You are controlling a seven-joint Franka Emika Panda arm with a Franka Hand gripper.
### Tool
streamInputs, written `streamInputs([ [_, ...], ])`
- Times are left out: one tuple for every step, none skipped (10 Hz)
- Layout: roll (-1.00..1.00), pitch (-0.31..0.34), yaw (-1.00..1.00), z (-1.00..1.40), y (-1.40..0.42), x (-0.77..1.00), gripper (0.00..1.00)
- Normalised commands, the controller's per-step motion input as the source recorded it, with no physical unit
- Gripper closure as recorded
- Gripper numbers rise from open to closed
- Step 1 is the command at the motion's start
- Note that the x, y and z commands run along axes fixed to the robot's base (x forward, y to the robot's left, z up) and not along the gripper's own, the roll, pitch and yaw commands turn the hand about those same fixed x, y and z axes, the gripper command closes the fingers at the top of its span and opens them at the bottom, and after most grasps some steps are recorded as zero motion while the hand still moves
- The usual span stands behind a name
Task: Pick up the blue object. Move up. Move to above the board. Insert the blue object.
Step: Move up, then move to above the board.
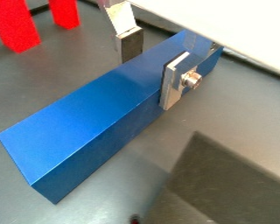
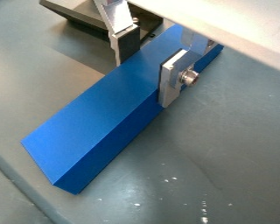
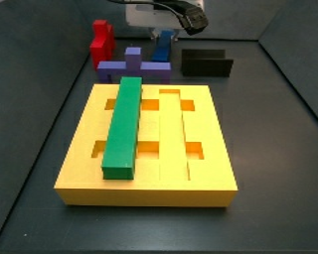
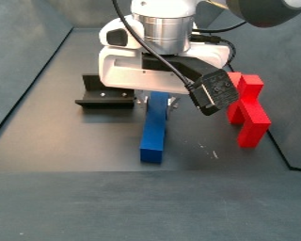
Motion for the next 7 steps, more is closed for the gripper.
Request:
streamInputs([
  [0.00,0.000,0.00,0.83,0.00,0.00,1.00],
  [0.02,-0.024,-0.04,0.82,0.06,0.02,1.00],
  [0.04,-0.013,-0.04,0.56,0.05,-0.02,1.00],
  [0.07,-0.023,-0.02,0.18,0.01,0.00,1.00],
  [0.00,0.000,0.00,1.40,0.00,0.00,1.00],
  [-0.01,0.041,0.01,1.40,-0.01,-0.02,1.00],
  [0.02,0.059,0.01,1.40,-0.01,-0.04,1.00],
])
